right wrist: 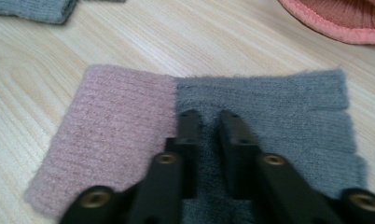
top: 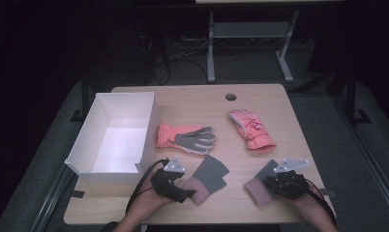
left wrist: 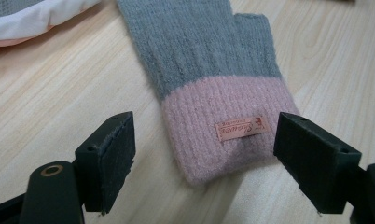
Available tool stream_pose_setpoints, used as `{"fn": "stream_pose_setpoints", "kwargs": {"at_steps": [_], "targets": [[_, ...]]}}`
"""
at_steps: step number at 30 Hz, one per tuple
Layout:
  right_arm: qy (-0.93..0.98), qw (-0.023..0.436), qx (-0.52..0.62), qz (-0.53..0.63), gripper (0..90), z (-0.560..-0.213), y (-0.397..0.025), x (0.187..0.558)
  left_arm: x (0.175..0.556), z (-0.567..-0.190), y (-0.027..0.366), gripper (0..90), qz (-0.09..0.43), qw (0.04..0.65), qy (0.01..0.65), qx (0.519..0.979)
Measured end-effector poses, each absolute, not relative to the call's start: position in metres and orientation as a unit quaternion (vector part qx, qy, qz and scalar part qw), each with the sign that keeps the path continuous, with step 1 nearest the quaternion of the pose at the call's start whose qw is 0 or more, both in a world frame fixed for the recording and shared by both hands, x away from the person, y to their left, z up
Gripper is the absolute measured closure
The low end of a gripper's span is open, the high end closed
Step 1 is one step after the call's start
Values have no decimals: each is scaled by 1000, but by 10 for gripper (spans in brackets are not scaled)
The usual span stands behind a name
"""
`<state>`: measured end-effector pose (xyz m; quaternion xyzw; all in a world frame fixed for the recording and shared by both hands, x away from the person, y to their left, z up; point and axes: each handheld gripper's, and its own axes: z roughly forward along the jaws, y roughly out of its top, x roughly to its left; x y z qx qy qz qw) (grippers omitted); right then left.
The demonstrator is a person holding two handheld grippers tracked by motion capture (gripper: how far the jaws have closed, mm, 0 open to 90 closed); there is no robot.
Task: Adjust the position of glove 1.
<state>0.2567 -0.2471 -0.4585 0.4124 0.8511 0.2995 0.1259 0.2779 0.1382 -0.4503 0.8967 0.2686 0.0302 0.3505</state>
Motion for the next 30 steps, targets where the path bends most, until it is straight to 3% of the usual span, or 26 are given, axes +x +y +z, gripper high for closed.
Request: {"fn": "stream_pose_setpoints", "kwargs": {"at_steps": [5, 17, 30], "targets": [[845, 121, 420, 307, 858, -459, -249, 257, 278, -450, 140, 203, 32, 348, 265, 899], [819, 99, 435, 361, 863, -443, -251, 260, 279, -449, 141, 203, 31, 357, 271, 893], [831, 82, 387, 391, 862, -421, -190, 277, 268, -443, 146, 181, 32, 360, 262, 895]]}}
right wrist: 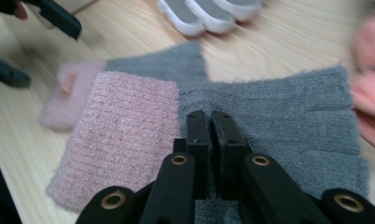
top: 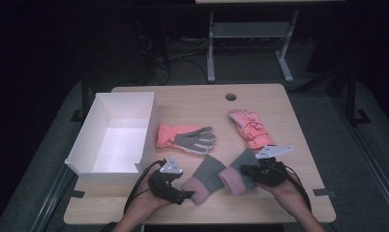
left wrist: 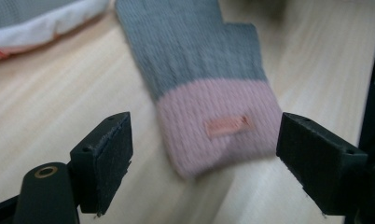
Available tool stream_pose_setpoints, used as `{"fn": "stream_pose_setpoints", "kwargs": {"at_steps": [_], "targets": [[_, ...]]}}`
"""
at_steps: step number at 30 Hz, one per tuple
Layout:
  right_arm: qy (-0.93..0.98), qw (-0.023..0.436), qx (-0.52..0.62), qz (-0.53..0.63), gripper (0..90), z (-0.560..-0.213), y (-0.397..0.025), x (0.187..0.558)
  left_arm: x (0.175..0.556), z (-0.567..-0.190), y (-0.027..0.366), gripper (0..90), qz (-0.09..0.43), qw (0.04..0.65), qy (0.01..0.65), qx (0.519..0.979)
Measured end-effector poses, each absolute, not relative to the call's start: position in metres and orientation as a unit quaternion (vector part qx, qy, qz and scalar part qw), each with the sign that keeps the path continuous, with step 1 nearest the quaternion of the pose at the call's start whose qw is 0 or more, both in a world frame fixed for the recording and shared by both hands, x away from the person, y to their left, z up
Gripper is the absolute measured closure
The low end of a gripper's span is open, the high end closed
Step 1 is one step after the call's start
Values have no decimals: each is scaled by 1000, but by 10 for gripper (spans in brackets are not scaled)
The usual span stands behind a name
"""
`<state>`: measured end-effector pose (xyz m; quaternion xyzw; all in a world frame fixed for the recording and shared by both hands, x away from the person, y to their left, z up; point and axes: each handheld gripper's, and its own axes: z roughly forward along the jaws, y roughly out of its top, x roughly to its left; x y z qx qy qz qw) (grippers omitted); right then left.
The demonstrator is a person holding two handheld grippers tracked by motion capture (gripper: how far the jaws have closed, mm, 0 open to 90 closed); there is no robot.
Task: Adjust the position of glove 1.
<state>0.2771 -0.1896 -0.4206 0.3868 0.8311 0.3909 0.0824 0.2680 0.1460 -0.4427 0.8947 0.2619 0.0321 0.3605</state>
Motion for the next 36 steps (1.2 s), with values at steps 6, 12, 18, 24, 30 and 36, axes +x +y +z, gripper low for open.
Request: {"fn": "stream_pose_setpoints", "kwargs": {"at_steps": [6, 12, 18, 24, 30, 36], "targets": [[842, 75, 360, 395, 862, -415, -153, 285, 252, -444, 157, 173, 37, 362, 263, 894], [854, 62, 331, 396, 861, -415, -118, 293, 251, -444, 166, 170, 43, 365, 268, 890], [867, 47, 311, 388, 861, -422, -95, 297, 248, -446, 172, 170, 46, 363, 282, 887], [875, 36, 303, 376, 860, -428, -83, 296, 246, -447, 176, 170, 51, 364, 290, 884], [878, 43, 304, 368, 859, -434, -79, 296, 246, -448, 176, 170, 49, 363, 293, 883], [880, 39, 309, 358, 769, -445, -76, 297, 246, -448, 176, 170, 47, 362, 292, 884]]}}
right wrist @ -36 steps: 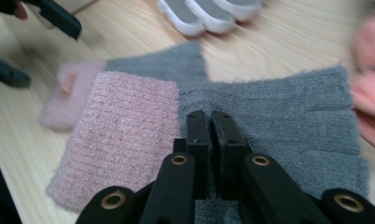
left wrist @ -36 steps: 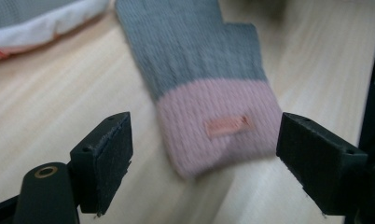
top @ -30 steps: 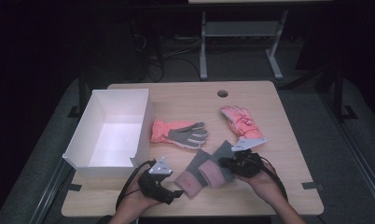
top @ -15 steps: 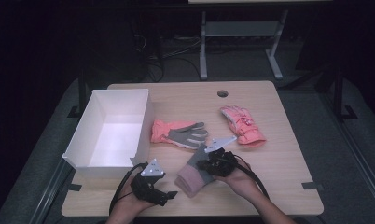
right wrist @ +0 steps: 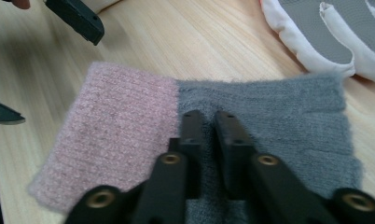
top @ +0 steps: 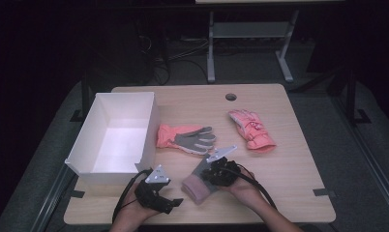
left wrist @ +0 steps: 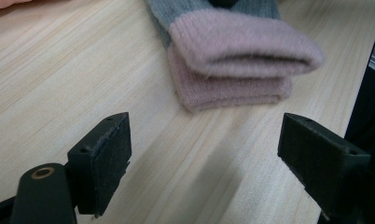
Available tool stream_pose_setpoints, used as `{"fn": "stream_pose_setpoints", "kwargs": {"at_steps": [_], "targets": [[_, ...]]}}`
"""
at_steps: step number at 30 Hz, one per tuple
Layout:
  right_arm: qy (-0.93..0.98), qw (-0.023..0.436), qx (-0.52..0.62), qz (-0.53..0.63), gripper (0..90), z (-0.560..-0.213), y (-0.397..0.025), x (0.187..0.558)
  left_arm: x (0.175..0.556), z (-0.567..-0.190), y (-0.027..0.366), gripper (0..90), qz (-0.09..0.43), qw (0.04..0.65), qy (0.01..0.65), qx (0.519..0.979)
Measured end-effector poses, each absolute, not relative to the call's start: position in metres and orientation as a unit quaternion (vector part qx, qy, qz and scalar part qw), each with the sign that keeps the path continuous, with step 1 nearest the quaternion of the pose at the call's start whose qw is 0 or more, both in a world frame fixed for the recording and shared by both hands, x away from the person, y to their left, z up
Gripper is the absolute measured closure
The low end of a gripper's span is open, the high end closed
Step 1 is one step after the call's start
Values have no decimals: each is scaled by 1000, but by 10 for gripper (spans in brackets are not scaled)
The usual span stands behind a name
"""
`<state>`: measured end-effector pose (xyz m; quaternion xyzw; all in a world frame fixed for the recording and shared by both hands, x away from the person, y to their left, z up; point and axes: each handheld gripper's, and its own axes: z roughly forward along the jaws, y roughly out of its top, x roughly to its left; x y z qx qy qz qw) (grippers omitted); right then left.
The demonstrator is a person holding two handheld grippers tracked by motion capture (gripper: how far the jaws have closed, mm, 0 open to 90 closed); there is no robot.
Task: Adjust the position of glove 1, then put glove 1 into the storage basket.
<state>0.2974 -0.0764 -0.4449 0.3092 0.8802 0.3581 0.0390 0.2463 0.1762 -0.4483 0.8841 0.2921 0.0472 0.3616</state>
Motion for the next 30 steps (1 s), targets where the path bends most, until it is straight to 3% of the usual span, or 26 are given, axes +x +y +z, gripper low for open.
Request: {"fn": "stream_pose_setpoints", "kwargs": {"at_steps": [12, 19, 30], "targets": [[861, 47, 336, 380, 216, -438, -102, 301, 248, -448, 177, 171, 50, 366, 306, 877], [853, 78, 346, 383, 79, -437, -132, 297, 251, -444, 175, 142, 56, 361, 316, 876], [833, 108, 391, 378, 74, -445, -189, 279, 262, -430, 162, 138, 48, 367, 325, 870]]}}
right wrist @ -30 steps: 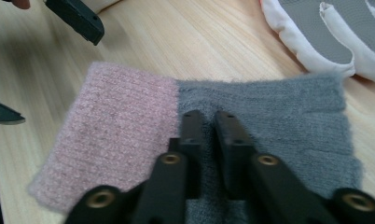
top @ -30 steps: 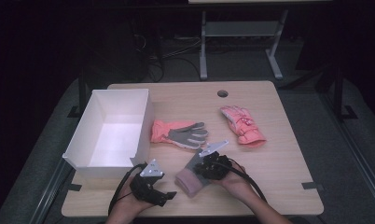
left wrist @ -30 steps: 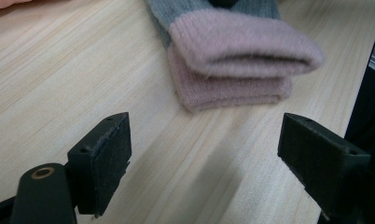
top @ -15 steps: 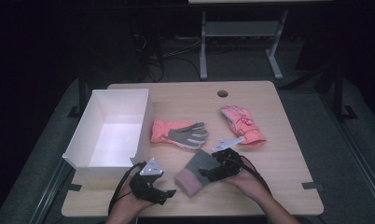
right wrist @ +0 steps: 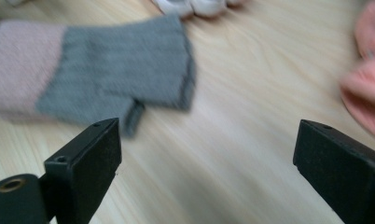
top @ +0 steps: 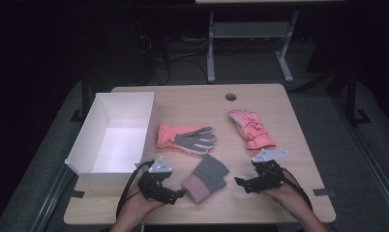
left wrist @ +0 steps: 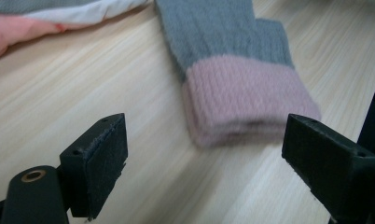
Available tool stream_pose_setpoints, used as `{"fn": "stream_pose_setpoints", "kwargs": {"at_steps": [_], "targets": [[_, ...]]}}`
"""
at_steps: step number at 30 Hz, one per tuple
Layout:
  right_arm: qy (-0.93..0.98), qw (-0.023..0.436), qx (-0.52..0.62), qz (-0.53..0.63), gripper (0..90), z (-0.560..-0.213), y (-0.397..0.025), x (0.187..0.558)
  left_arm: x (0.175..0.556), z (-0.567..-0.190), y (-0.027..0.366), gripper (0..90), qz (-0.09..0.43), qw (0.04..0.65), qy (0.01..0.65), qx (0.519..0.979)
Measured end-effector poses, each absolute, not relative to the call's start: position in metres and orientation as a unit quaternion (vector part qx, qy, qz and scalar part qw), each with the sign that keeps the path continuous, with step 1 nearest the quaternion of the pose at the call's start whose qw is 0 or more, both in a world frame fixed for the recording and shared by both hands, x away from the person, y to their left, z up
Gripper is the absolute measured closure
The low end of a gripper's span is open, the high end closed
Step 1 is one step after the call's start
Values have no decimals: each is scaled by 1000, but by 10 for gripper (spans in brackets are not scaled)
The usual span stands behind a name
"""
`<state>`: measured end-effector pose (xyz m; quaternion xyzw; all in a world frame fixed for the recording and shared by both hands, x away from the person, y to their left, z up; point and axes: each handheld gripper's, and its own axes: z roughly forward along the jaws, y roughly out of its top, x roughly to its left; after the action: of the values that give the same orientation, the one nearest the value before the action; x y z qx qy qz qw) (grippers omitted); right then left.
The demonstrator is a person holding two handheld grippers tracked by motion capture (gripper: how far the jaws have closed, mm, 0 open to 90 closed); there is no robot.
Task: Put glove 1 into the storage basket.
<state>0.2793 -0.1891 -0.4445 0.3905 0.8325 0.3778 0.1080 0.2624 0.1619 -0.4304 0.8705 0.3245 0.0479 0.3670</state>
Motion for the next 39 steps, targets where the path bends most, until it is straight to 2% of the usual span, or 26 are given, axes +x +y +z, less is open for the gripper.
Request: {"fn": "stream_pose_setpoints", "kwargs": {"at_steps": [10, 22, 39], "targets": [[815, 125, 430, 369, 74, -457, -230, 263, 278, -422, 137, 141, 47, 374, 306, 874], [819, 141, 424, 360, 74, -459, -226, 265, 303, -428, 102, 138, 38, 358, 296, 885], [827, 146, 419, 346, 74, -461, -222, 264, 307, -451, 79, 134, 38, 320, 284, 903]]}}
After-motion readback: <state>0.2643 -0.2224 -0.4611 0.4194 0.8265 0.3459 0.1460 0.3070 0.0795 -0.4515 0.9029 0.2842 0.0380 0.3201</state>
